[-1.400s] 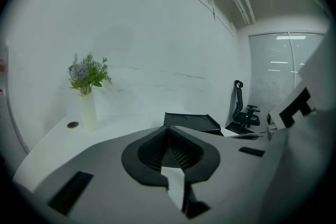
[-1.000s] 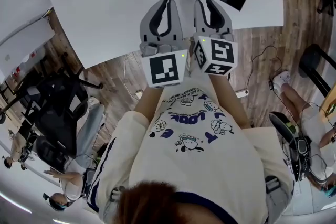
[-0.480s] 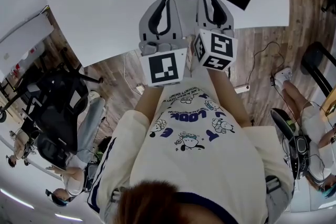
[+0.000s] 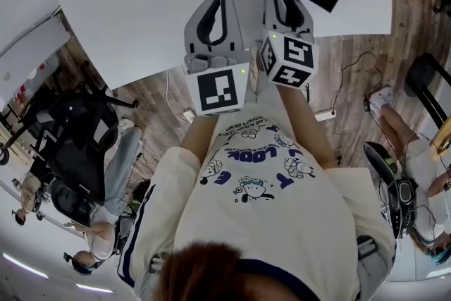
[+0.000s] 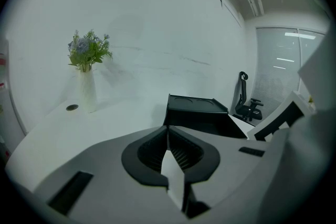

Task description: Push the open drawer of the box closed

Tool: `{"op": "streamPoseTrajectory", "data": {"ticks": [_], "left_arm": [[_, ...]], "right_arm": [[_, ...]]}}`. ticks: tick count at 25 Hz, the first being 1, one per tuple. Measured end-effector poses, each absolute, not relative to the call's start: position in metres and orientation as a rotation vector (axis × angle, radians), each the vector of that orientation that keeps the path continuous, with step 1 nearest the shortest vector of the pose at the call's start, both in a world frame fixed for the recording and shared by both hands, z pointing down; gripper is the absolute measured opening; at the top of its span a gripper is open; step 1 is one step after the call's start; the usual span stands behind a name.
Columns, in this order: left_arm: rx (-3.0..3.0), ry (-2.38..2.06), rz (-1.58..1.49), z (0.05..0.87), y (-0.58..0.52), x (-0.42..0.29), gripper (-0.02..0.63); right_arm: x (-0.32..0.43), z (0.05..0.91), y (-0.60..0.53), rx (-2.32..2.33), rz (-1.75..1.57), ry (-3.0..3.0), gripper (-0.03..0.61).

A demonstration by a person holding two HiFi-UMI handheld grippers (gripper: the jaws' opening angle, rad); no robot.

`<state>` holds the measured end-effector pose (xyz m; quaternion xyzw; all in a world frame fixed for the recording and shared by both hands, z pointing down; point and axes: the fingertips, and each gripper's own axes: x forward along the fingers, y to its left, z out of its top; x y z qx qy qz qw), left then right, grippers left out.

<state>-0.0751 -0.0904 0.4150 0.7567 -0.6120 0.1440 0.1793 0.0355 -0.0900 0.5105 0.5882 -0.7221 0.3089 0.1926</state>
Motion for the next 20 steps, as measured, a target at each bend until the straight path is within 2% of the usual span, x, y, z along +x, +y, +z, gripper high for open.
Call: {"op": "streamPoseTrajectory", "data": {"ticks": [8,12,20], "left_arm": [[2.112,-1.727,0.418,0.4206,-0.089,-0.0811,0.023],[2.108,-1.731,0.409,0.4197,-0.0912,-0.082,0.023],[2.109,-1.729,0.404,0.4157,-0.0939,-0.0797,0.023]], "right_arm": [[0.0313,0.5186,-0.093,1.639,0.923,-2.021,0.126],[0.0347,0.521,-0.0947,1.647,0.932,-2.006,0.084],[0.0362,0.5189,-0.0948,1.643,0.931,-2.004,0.081]]}}
